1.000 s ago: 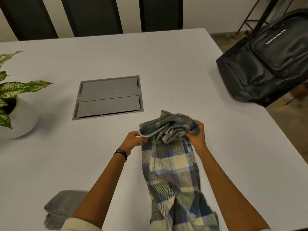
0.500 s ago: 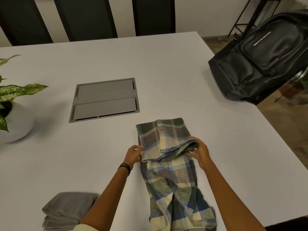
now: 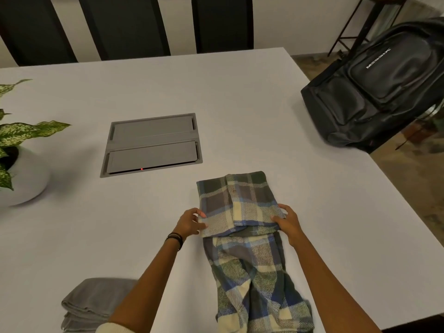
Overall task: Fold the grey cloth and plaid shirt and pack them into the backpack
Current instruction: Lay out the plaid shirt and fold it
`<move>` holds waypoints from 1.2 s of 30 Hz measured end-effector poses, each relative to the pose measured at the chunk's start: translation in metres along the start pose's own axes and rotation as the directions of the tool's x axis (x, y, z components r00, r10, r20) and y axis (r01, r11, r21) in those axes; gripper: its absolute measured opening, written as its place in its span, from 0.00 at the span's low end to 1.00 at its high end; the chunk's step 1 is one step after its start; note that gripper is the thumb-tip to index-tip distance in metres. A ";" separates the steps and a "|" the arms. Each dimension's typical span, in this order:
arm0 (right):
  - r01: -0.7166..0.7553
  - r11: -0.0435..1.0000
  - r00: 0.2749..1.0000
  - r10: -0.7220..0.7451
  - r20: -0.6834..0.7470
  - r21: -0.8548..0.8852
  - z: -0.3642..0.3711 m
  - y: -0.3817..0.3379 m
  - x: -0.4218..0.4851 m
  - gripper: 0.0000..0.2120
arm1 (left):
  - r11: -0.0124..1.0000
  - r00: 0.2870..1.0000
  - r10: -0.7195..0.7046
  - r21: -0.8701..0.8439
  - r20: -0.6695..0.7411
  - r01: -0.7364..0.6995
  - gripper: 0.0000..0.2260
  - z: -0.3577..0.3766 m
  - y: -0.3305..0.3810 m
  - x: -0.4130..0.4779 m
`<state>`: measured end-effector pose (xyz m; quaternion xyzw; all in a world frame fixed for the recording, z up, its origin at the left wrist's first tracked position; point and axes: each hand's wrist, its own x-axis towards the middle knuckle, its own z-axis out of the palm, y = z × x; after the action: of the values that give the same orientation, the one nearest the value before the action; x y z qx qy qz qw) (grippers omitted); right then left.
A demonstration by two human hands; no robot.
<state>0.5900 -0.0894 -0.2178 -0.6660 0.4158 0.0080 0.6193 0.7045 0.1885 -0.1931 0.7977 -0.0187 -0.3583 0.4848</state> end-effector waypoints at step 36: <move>0.560 0.362 0.825 -0.332 0.458 -0.745 0.052 0.021 -0.004 0.44 | 0.443 0.879 0.373 0.776 0.297 -0.450 0.29 0.086 0.007 0.026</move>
<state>0.6020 -0.0418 -0.2446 -0.9630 0.0830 0.1197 0.2269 0.6756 0.1099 -0.2252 0.8847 -0.3972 -0.2106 0.1234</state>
